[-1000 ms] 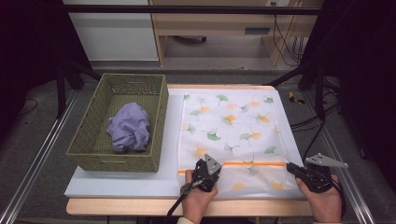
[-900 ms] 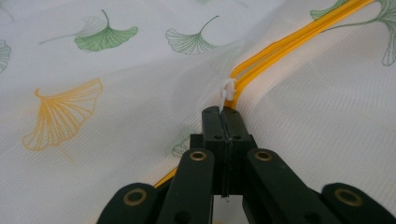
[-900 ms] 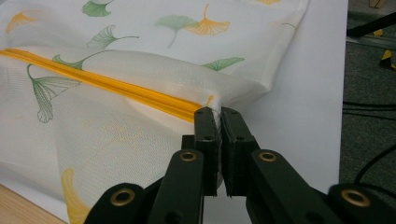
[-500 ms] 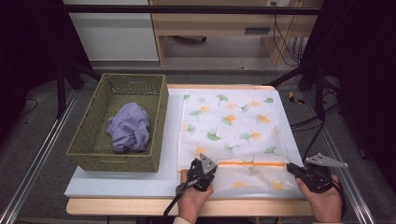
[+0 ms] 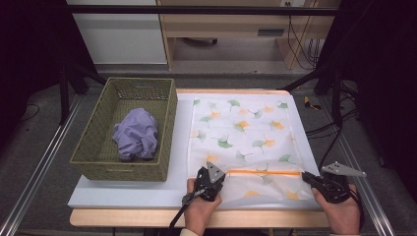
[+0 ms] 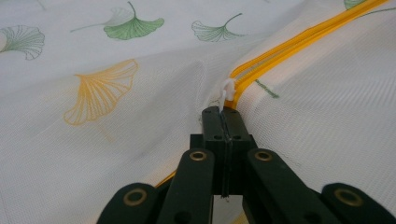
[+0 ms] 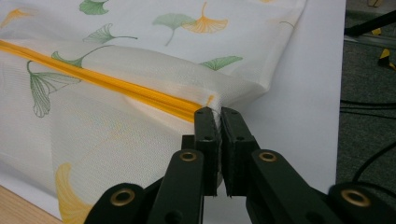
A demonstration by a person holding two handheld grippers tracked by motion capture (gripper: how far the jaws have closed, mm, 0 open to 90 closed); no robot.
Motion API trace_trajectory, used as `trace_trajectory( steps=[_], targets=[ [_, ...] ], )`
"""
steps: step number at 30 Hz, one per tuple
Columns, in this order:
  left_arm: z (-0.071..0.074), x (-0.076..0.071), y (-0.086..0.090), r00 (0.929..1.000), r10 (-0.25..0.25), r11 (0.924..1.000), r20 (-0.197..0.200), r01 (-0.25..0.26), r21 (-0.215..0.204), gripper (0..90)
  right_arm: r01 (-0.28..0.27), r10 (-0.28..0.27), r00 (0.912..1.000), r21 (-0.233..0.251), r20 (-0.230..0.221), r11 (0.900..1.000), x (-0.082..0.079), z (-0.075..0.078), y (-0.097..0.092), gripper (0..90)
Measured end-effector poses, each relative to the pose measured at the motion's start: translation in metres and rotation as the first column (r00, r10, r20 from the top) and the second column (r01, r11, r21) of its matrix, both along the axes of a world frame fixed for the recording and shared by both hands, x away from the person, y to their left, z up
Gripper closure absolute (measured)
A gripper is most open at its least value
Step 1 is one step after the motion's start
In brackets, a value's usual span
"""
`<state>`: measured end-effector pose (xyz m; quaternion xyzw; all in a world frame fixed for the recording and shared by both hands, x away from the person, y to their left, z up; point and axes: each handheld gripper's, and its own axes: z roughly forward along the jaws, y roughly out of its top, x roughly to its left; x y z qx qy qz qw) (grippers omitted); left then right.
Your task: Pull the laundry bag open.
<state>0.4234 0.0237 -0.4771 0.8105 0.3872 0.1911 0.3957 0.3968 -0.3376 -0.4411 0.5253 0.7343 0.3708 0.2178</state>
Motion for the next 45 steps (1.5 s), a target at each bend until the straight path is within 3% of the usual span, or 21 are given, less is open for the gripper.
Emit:
trace_trajectory(
  steps=[10, 19, 22, 28, 32, 38, 45],
  targets=[
    [0.004, 0.004, 0.001, 0.9999, 0.010, 0.9999, 0.008, -0.010, 0.010, 90.0, -0.008, 0.009, 0.9998, -0.011, 0.017, 0.9999, 0.000, 0.000, 0.003, 86.2],
    [0.003, 0.004, 0.001, 0.9999, 0.001, 0.9998, 0.011, -0.002, 0.020, 90.0, 0.016, -0.016, 0.9995, -0.022, 0.027, 0.9996, 0.000, 0.001, 0.005, 86.3],
    [0.003, 0.004, 0.005, 0.9999, 0.008, 0.9999, 0.011, -0.008, 0.007, 90.0, 0.025, -0.024, 0.9995, -0.003, 0.018, 0.9997, 0.000, 0.001, 0.005, 86.2],
    [0.004, 0.001, 0.007, 0.9997, 0.000, 0.9999, 0.023, -0.001, 0.015, 90.0, 0.028, -0.028, 0.9994, -0.010, 0.019, 0.9995, 0.000, 0.002, 0.003, 86.3],
    [0.003, -0.001, 0.016, 0.9999, 0.009, 0.9999, 0.010, -0.008, -0.012, 90.0, 0.030, -0.029, 0.9995, -0.007, 0.012, 0.9995, 0.000, 0.001, 0.002, 86.3],
    [0.003, -0.003, 0.020, 0.9998, 0.009, 1.0000, 0.016, -0.008, -0.003, 90.0, 0.027, -0.026, 0.9994, -0.018, 0.021, 0.9995, -0.001, 0.002, 0.004, 86.3],
    [0.000, -0.002, 0.027, 0.9997, 0.023, 0.9995, 0.008, -0.023, -0.019, 90.0, 0.029, -0.029, 0.9995, -0.007, 0.008, 0.9995, -0.001, 0.002, 0.004, 86.3]
  ],
)
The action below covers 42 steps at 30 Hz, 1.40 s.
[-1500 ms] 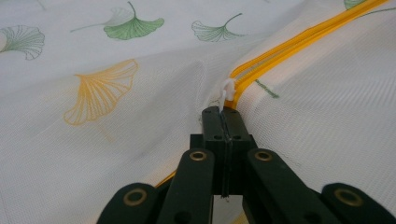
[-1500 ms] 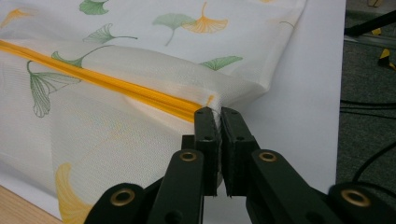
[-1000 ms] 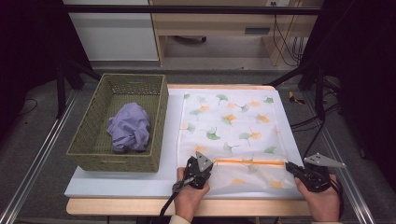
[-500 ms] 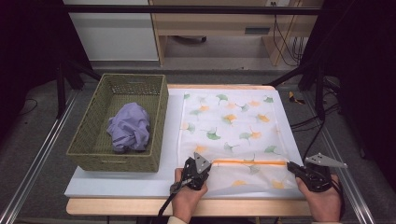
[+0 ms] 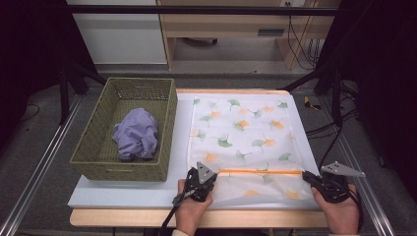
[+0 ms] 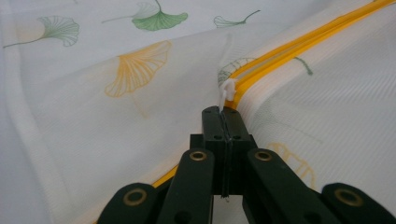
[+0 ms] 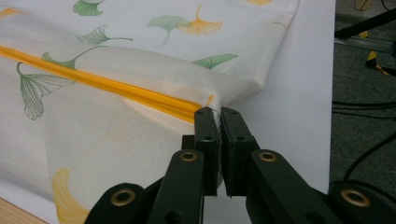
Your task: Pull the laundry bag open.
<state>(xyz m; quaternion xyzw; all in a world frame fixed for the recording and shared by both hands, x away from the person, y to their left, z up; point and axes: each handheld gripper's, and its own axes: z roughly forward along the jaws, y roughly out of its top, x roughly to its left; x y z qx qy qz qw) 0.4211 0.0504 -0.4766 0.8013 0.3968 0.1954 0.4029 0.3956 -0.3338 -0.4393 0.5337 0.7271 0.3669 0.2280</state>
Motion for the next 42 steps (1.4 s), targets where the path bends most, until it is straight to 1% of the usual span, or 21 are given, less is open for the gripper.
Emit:
trace_trajectory(
  steps=[1, 4, 9, 10, 11, 17, 18, 19, 22, 27, 29, 32, 33, 34, 35, 36, 38, 42],
  targets=[
    [0.000, 0.000, 0.001, 1.0000, 0.004, 1.0000, 0.001, -0.004, -0.002, 90.0, -0.007, 0.007, 0.9999, -0.016, 0.008, 0.9999, 0.001, 0.000, 0.000, 86.3],
    [0.001, -0.001, 0.003, 1.0000, 0.004, 1.0000, 0.004, -0.004, -0.002, 90.0, -0.007, 0.007, 1.0000, -0.011, 0.005, 0.9999, 0.000, 0.000, 0.001, 86.3],
    [0.001, -0.002, 0.007, 0.9999, 0.013, 0.9999, 0.006, -0.013, 0.005, 90.0, -0.012, 0.013, 0.9999, -0.030, 0.009, 0.9995, 0.000, 0.000, 0.002, 86.3],
    [0.000, -0.001, 0.009, 0.9999, 0.015, 0.9999, -0.002, -0.015, -0.001, 90.0, -0.003, 0.003, 1.0000, -0.019, 0.006, 0.9998, 0.000, 0.000, 0.001, 86.3],
    [0.000, 0.000, 0.010, 0.9998, 0.017, 0.9998, -0.005, -0.017, -0.011, 90.0, -0.006, 0.006, 1.0000, -0.014, 0.005, 0.9999, 0.000, 0.000, 0.001, 86.3],
    [0.001, -0.001, 0.011, 0.9999, 0.016, 0.9999, 0.002, -0.016, -0.001, 90.0, -0.005, 0.005, 1.0000, -0.021, 0.004, 0.9998, 0.001, -0.001, 0.001, 86.3],
    [0.001, -0.001, 0.012, 0.9998, 0.018, 0.9998, -0.003, -0.018, -0.008, 90.0, 0.000, 0.000, 1.0000, -0.023, 0.003, 0.9997, 0.001, -0.001, 0.001, 86.3],
    [0.001, -0.001, 0.012, 0.9998, 0.019, 0.9998, -0.002, -0.019, -0.007, 90.0, 0.005, -0.005, 1.0000, -0.006, -0.002, 1.0000, 0.000, -0.001, 0.000, 86.3],
    [0.001, -0.001, 0.014, 0.9998, 0.021, 0.9997, -0.003, -0.021, -0.010, 90.0, 0.007, -0.007, 1.0000, -0.004, -0.006, 1.0000, 0.000, -0.001, 0.000, 86.3],
    [0.002, 0.000, 0.015, 0.9998, 0.019, 0.9998, -0.005, -0.019, -0.004, 90.0, 0.005, -0.005, 1.0000, -0.011, -0.003, 0.9999, 0.001, -0.001, -0.001, 86.3],
    [0.002, 0.000, 0.016, 0.9998, 0.020, 0.9998, -0.006, -0.020, -0.005, 90.0, 0.009, -0.009, 0.9999, -0.007, -0.011, 0.9999, 0.000, -0.001, 0.000, 86.3],
    [0.003, 0.000, 0.017, 0.9998, 0.018, 0.9998, -0.007, -0.018, 0.000, 90.0, 0.013, -0.013, 0.9999, -0.016, -0.009, 0.9998, 0.000, -0.002, -0.001, 86.3],
    [0.004, 0.000, 0.017, 0.9998, 0.016, 0.9999, -0.007, -0.016, 0.000, 90.0, 0.013, -0.013, 0.9999, -0.015, -0.008, 0.9998, 0.000, -0.002, -0.002, 86.3],
    [0.004, -0.001, 0.016, 0.9999, 0.016, 0.9999, -0.005, -0.016, -0.002, 90.0, 0.016, -0.016, 0.9997, -0.004, -0.015, 0.9999, -0.001, -0.002, -0.002, 86.3],
    [0.004, -0.001, 0.016, 0.9999, 0.015, 0.9999, -0.002, -0.015, 0.006, 90.0, 0.012, -0.012, 0.9999, -0.019, -0.006, 0.9997, 0.000, -0.003, -0.003, 86.3],
    [0.004, -0.001, 0.017, 0.9999, 0.016, 0.9999, -0.004, -0.016, 0.005, 90.0, 0.015, -0.015, 0.9999, -0.025, -0.008, 0.9996, 0.000, -0.003, -0.003, 86.3],
    [0.004, -0.001, 0.019, 0.9998, 0.019, 0.9998, -0.004, -0.019, 0.007, 90.0, 0.019, -0.019, 0.9997, -0.018, -0.017, 0.9997, -0.001, -0.003, -0.003, 86.3],
    [0.004, -0.001, 0.027, 0.9993, 0.037, 0.9993, -0.003, -0.037, 0.000, 90.0, 0.026, -0.027, 0.9994, -0.024, -0.020, 0.9994, -0.001, -0.003, -0.003, 86.3]
  ],
)
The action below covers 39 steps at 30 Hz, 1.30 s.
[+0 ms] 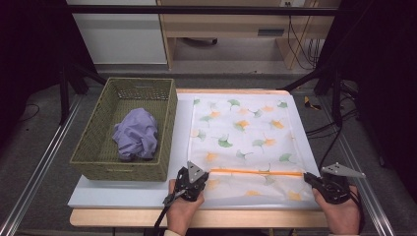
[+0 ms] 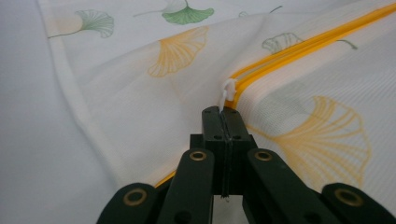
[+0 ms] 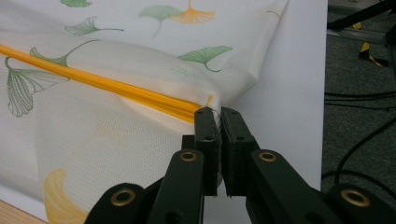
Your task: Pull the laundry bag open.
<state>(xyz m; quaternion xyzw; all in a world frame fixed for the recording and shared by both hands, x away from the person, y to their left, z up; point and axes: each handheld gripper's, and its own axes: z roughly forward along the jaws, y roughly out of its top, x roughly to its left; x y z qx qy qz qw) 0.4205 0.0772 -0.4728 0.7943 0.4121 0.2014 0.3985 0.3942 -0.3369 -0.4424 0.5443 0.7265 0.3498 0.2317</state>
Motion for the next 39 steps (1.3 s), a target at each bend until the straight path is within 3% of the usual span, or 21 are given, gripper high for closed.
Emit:
trace_trajectory(
  steps=[24, 31, 36, 39],
  targets=[
    [-0.001, -0.001, 0.015, 0.9998, 0.022, 0.9997, 0.000, -0.022, -0.006, 90.0, -0.002, 0.002, 1.0000, -0.014, 0.000, 0.9999, 0.000, -0.002, -0.002, 86.3],
    [-0.001, -0.001, 0.015, 0.9999, 0.011, 0.9999, -0.002, -0.011, 0.002, 90.0, 0.011, -0.011, 0.9999, 0.007, 0.000, 0.9999, -0.001, 0.001, -0.003, 86.3],
    [0.000, 0.000, 0.016, 0.9998, 0.019, 0.9996, 0.000, -0.019, 0.022, 90.0, 0.018, -0.018, 0.9998, -0.010, 0.001, 0.9998, 0.000, 0.001, -0.004, 86.3],
    [0.000, 0.001, 0.022, 0.9994, 0.033, 0.9995, -0.007, -0.033, 0.002, 90.0, 0.031, -0.031, 0.9995, -0.016, 0.002, 0.9994, -0.001, 0.000, -0.009, 86.3]
  ],
)
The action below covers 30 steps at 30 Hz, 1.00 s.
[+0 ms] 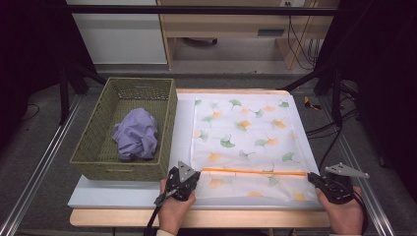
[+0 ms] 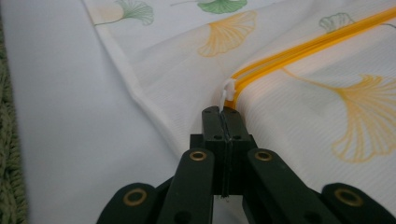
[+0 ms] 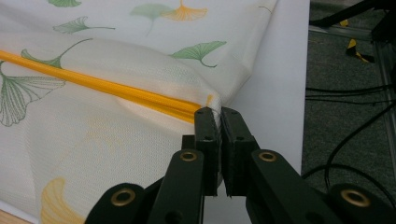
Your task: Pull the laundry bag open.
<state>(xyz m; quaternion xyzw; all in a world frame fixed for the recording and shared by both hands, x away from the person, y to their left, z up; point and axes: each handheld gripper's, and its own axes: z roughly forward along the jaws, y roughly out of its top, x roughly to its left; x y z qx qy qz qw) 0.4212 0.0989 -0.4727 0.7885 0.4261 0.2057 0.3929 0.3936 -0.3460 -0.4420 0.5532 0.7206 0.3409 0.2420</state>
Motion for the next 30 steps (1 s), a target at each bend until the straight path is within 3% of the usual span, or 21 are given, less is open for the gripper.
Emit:
trace_trajectory(
  steps=[3, 24, 30],
  targets=[
    [0.000, -0.001, 0.003, 1.0000, -0.001, 0.9999, 0.003, 0.001, 0.016, 90.0, 0.004, -0.004, 0.9999, -0.002, -0.011, 1.0000, 0.000, -0.001, 0.000, 86.3],
    [0.000, -0.002, 0.010, 0.9999, 0.017, 0.9999, 0.001, -0.017, 0.000, 90.0, 0.015, -0.015, 0.9996, 0.001, -0.025, 0.9999, 0.000, -0.004, -0.004, 86.3],
    [-0.002, -0.001, 0.012, 0.9998, 0.022, 0.9997, 0.001, -0.022, -0.009, 90.0, -0.011, 0.011, 0.9997, 0.005, -0.020, 0.9999, 0.000, -0.005, -0.003, 86.2]
  ],
)
